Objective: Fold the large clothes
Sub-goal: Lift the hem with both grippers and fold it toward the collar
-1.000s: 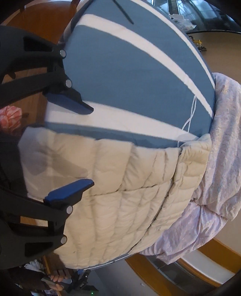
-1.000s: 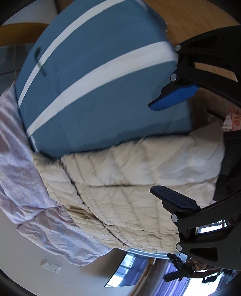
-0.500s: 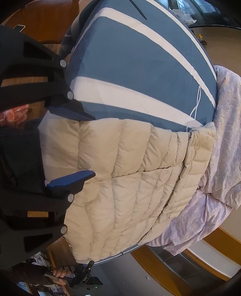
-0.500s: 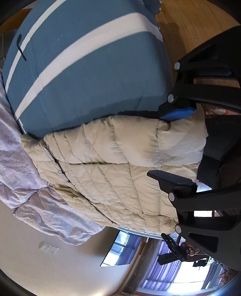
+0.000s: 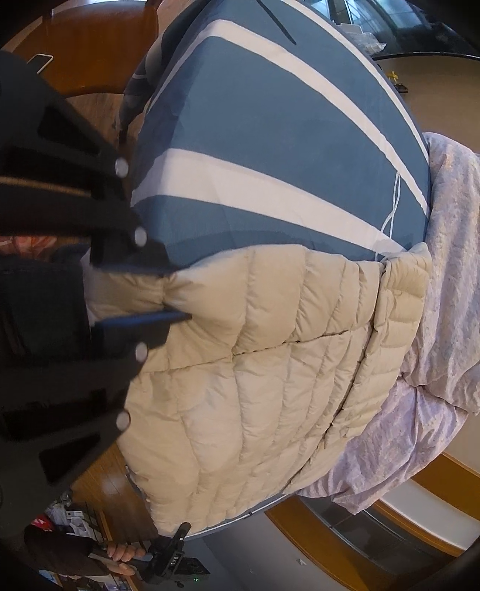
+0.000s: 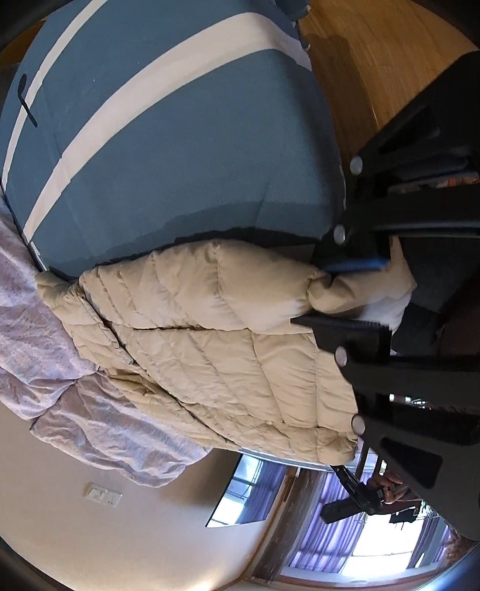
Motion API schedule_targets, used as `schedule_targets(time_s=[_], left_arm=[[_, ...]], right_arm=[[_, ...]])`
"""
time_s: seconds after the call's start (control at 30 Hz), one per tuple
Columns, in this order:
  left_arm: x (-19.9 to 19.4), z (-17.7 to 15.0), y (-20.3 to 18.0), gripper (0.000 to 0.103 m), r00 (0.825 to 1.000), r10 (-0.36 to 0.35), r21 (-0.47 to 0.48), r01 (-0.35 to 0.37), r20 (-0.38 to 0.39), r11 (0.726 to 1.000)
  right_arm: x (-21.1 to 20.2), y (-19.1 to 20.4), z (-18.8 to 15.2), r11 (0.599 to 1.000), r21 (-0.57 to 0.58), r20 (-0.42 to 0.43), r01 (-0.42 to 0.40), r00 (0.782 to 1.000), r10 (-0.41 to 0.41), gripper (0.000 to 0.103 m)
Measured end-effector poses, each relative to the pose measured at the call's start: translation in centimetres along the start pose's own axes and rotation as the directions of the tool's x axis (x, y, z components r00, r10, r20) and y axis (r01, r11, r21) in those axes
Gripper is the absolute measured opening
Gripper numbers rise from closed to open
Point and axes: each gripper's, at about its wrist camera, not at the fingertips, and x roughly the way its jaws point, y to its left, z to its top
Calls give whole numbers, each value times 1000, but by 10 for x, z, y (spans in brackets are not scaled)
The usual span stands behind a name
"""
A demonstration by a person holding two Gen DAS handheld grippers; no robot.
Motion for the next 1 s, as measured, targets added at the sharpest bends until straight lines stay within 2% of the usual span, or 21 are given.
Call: schedule_targets(time_s=[0.1,0.47,0.77,0.9,1.0], left_arm=[[-4,1,-3,8,1000,18,17,-18,10,1000],[-28,28,-8,6,993,73,35,-76,96,996],[-43,92,-26,6,966,139,40,-151,220,988],[-37,128,-41,6,944,191,57,-214,267,975],[-26,157,-45,6,937,213,49,-235,277,971]], right_arm=[[-4,5,2,1000,-18,20,25,999,-25,12],[-26,36,33,992,-79,146,94,986,-82,9],[-18,74,91,979,-87,272,182,950,-153,9],[-1,85,120,972,-90,301,217,936,-181,9],[13,92,142,962,-90,318,256,923,-216,9]])
